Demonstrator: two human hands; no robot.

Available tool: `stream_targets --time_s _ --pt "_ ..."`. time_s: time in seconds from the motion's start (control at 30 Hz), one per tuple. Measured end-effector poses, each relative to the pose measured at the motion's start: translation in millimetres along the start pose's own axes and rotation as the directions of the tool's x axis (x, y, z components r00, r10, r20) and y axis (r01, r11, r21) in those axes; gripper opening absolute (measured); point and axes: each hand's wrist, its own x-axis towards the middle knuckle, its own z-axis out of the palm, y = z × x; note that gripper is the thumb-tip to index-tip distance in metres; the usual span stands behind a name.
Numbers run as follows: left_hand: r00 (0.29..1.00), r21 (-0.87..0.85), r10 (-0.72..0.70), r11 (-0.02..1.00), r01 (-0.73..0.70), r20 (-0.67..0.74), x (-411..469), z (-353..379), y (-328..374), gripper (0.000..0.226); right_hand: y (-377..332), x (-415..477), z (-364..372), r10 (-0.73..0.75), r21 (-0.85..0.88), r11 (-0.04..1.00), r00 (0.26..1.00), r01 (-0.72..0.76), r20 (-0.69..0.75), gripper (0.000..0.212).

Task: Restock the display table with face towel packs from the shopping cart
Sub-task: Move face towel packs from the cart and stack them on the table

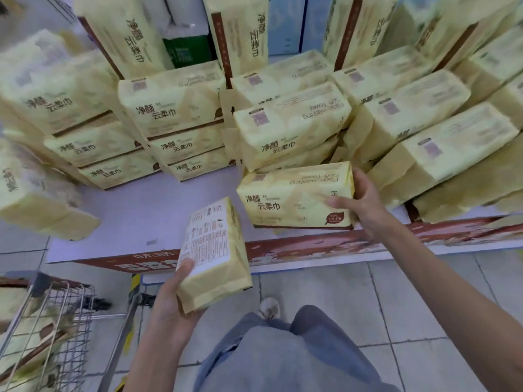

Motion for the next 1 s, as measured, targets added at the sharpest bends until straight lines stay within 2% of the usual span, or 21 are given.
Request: stream_targets --time_s 0.13,0.23,0.27,0.33,0.4,0.47,0.63,0.73,0.87,1.0 --pt "0.999 -0.015 0.040 0.999 -0.040 -0.009 4 12 -2 0.034 -9 29 -17 -0.011 -0.246 0.968 0.993 0.041 0.120 0.082" --pt "0.997 -0.037 0.069 0.997 -0.070 -0.026 4 19 -8 0.037 -22 44 -24 -0.023 -0.500 0.855 0.974 0.135 0.224 0.084" --pt "0.996 -0.052 0.073 0.996 -0.075 -0.042 5 21 -11 0.036 -27 47 -23 -0.040 -0.601 0.773 0.961 0.204 0.274 0.085" --pt "0.994 -0.090 0.077 0.992 -0.084 -0.082 5 25 -15 0.035 -33 52 -17 -0.080 -0.758 0.524 0.909 0.388 0.410 0.088" --pt "0.991 -0.102 0.079 0.991 -0.090 -0.103 5 31 -19 0.039 -34 62 -12 -0.074 -0.817 0.290 0.863 0.499 0.500 0.093" --pt "0.990 -0.107 0.090 0.989 -0.101 -0.108 6 38 -24 0.043 -38 71 -11 -0.040 -0.862 0.155 0.875 0.483 0.483 0.089" --pt "0.990 -0.141 0.110 0.982 -0.123 -0.093 6 55 -35 0.043 -43 78 -9 -0.029 -0.922 -0.152 0.931 0.356 0.364 0.064" --pt "0.989 -0.164 0.105 0.979 -0.121 -0.104 6 63 -40 0.046 -31 79 -11 -0.006 -0.924 -0.239 0.951 0.299 0.309 0.066" --pt "0.987 -0.175 0.106 0.976 -0.127 -0.125 4 72 -45 0.040 -18 81 -10 -0.032 -0.906 -0.303 0.947 0.296 0.320 0.068" --pt "0.983 -0.178 0.102 0.976 -0.129 -0.149 3 76 -47 0.033 -1 76 -1 -0.096 -0.880 -0.299 0.906 0.368 0.412 0.095"
